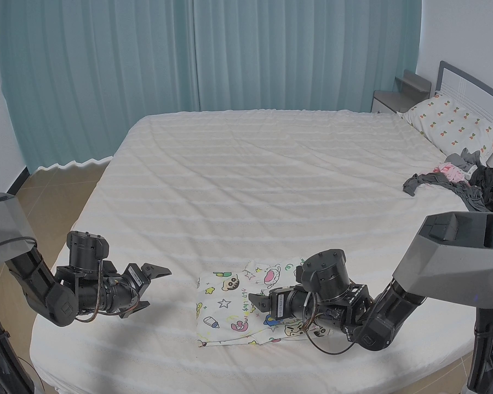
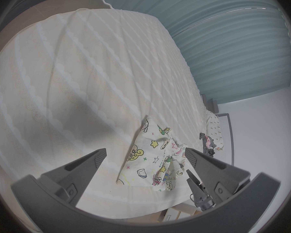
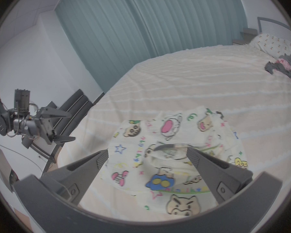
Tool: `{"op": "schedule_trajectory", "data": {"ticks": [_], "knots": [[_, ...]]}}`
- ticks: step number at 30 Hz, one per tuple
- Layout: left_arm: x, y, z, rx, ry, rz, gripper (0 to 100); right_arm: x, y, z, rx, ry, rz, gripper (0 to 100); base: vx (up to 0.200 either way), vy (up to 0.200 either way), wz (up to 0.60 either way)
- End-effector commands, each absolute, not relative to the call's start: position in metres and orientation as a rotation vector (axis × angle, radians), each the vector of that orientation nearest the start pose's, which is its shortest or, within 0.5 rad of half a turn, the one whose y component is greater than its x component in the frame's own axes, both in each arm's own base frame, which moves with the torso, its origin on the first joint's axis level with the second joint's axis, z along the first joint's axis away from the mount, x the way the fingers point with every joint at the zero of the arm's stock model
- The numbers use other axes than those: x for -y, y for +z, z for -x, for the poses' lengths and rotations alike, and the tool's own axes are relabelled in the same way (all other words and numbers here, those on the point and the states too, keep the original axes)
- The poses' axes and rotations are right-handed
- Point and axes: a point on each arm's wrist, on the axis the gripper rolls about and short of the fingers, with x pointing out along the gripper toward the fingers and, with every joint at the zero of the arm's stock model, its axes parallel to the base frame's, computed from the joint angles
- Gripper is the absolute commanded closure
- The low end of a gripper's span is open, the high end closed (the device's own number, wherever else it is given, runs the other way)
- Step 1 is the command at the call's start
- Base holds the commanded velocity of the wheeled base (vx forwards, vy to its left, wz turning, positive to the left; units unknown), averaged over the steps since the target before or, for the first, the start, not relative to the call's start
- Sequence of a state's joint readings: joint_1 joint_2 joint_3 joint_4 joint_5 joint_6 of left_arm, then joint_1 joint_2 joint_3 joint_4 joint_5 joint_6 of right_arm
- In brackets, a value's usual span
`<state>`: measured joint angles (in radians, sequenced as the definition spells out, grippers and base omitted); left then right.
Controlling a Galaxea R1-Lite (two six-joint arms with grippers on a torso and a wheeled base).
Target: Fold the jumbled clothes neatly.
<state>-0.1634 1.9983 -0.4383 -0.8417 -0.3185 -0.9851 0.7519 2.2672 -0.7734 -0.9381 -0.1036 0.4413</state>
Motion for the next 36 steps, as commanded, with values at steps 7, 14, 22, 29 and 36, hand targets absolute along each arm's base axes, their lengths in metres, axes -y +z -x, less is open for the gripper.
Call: {"op": "schedule_trajectory", "data": {"ticks": [7,14,22,29,36], "knots": [[0.052,0.026,-0.273,-0.911,-0.054,0.977,0,-0.257,0.003,-0.264,-0.654,0.522,-0.174,0,0.000,0.000,0.00],[0.052,0.026,-0.273,-0.911,-0.054,0.977,0,-0.260,-0.002,-0.264,-0.665,0.526,-0.169,0,0.000,0.000,0.00],[0.052,0.026,-0.273,-0.912,-0.053,0.977,0,-0.265,-0.011,-0.264,-0.679,0.525,-0.167,0,0.000,0.000,0.00],[0.052,0.025,-0.273,-0.914,-0.052,0.977,0,-0.262,-0.005,-0.254,-0.688,0.517,-0.179,0,0.000,0.000,0.00],[0.052,0.025,-0.273,-0.913,-0.051,0.976,0,-0.259,-0.007,-0.251,-0.700,0.510,-0.172,0,0.000,0.000,0.00]]}}
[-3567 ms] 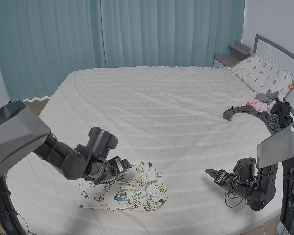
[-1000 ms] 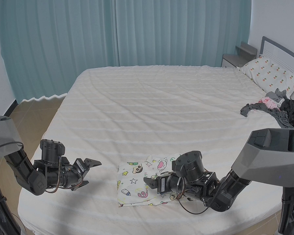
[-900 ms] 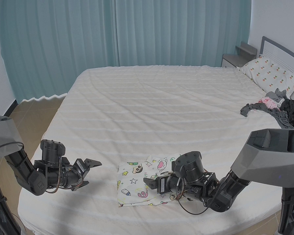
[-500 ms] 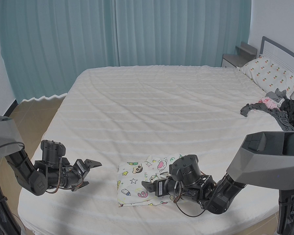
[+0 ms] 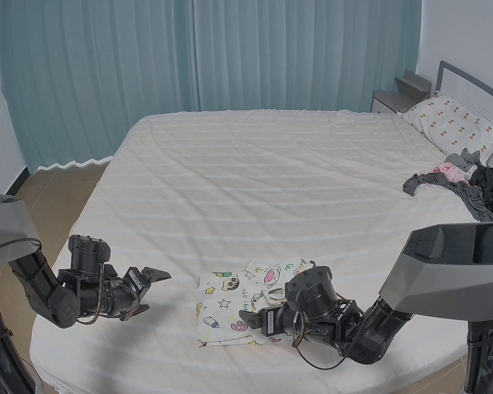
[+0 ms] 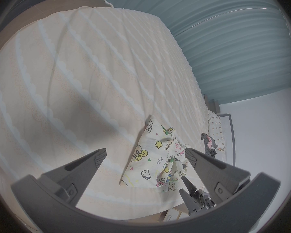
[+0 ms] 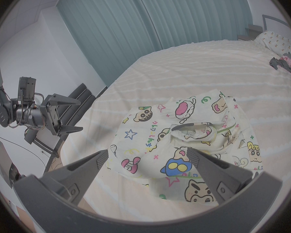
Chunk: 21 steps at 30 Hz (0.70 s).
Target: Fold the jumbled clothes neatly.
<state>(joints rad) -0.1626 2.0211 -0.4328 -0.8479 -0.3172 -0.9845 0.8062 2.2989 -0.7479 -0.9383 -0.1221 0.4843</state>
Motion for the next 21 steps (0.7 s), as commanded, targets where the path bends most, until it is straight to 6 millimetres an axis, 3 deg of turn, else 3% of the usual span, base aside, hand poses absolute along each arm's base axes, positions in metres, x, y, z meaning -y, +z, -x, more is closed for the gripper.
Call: {"op": "schedule_trajectory", "data": {"ticks": [1,21], "knots": [[0.052,0.025,-0.273,-0.914,-0.052,0.977,0,-0.259,-0.008,-0.251,-0.700,0.510,-0.172,0,0.000,0.000,0.00],[0.052,0.023,-0.273,-0.917,-0.049,0.973,0,-0.267,-0.012,-0.282,-0.667,0.491,-0.212,0,0.000,0.000,0.00]]}}
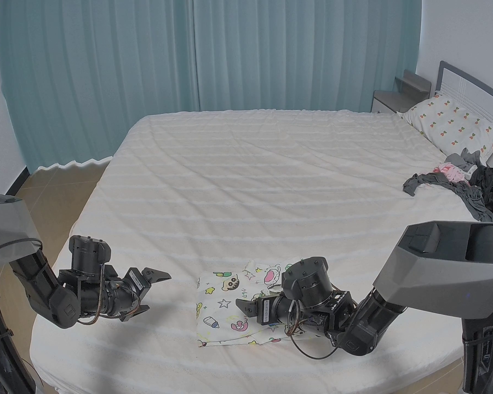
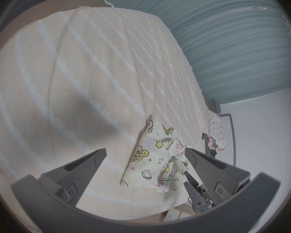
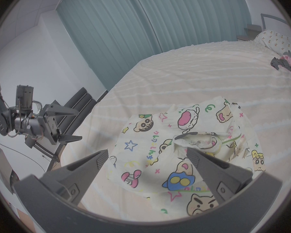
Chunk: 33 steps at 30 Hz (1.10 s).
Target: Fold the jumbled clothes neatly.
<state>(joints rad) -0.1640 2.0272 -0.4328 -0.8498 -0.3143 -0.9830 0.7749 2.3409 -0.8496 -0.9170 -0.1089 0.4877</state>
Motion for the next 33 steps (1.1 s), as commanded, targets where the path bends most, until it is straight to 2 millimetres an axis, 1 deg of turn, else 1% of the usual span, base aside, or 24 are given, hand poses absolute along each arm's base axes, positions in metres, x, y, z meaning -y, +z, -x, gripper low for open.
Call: {"op": "schedule_trajectory", "data": {"ticks": [1,6,13,19,24,25,33], "knots": [[0.052,0.023,-0.273,-0.917,-0.049,0.973,0,-0.267,-0.011,-0.284,-0.664,0.488,-0.215,0,0.000,0.000,0.00],[0.052,0.023,-0.273,-0.917,-0.050,0.972,0,-0.270,-0.011,-0.285,-0.680,0.482,-0.203,0,0.000,0.000,0.00],[0.052,0.023,-0.273,-0.917,-0.050,0.972,0,-0.274,-0.013,-0.294,-0.733,0.445,-0.164,0,0.000,0.000,0.00],[0.052,0.023,-0.273,-0.916,-0.051,0.970,0,-0.268,-0.019,-0.299,-0.729,0.380,-0.144,0,0.000,0.000,0.00],[0.052,0.023,-0.273,-0.916,-0.051,0.970,0,-0.264,-0.022,-0.302,-0.734,0.361,-0.145,0,0.000,0.000,0.00],[0.052,0.023,-0.273,-0.916,-0.051,0.970,0,-0.263,-0.023,-0.303,-0.736,0.359,-0.145,100,0.000,0.000,0.00],[0.052,0.023,-0.273,-0.916,-0.051,0.970,0,-0.261,-0.027,-0.300,-0.752,0.355,-0.144,100,0.000,0.000,0.00]]}}
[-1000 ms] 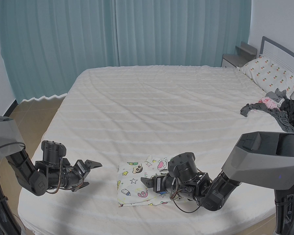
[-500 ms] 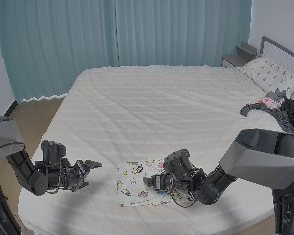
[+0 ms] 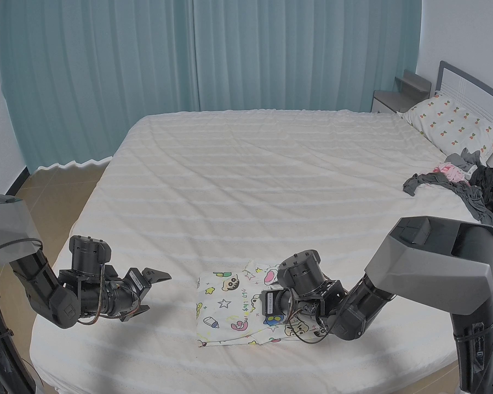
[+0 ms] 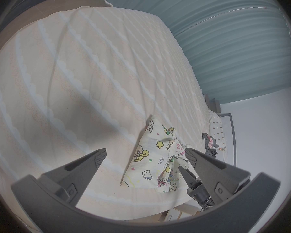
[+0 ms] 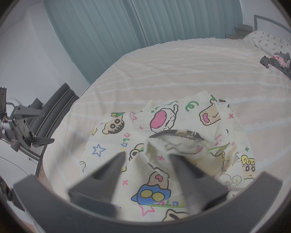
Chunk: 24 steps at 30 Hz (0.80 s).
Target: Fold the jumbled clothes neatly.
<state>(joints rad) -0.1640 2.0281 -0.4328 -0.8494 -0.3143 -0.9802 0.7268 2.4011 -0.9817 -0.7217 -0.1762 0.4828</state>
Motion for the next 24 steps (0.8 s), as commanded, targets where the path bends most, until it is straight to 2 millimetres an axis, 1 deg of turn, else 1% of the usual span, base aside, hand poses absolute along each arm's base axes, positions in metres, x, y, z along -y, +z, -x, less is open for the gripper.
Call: {"op": "schedule_trajectory", "data": {"ticks": [1,8,15,17,18,20,24], "knots": [[0.052,0.023,-0.273,-0.916,-0.051,0.970,0,-0.261,-0.027,-0.299,-0.753,0.354,-0.143,100,0.000,0.000,0.00],[0.052,0.023,-0.273,-0.916,-0.051,0.970,0,-0.242,-0.016,-0.282,-0.782,0.332,-0.149,100,0.000,0.000,0.00],[0.052,0.023,-0.273,-0.918,-0.050,0.970,0,-0.207,-0.012,-0.271,-0.830,0.270,-0.155,100,0.000,0.000,0.00],[0.052,0.023,-0.273,-0.916,-0.051,0.970,0,-0.203,-0.011,-0.269,-0.834,0.265,-0.159,100,0.000,0.000,0.00],[0.052,0.023,-0.273,-0.918,-0.050,0.970,0,-0.197,-0.014,-0.266,-0.841,0.261,-0.160,100,0.000,0.000,0.00],[0.052,0.023,-0.273,-0.918,-0.050,0.970,0,-0.192,-0.018,-0.260,-0.853,0.264,-0.161,100,0.000,0.000,0.00],[0.052,0.023,-0.273,-0.918,-0.047,0.970,0,-0.187,-0.020,-0.253,-0.856,0.284,-0.172,100,0.000,0.000,0.00]]}}
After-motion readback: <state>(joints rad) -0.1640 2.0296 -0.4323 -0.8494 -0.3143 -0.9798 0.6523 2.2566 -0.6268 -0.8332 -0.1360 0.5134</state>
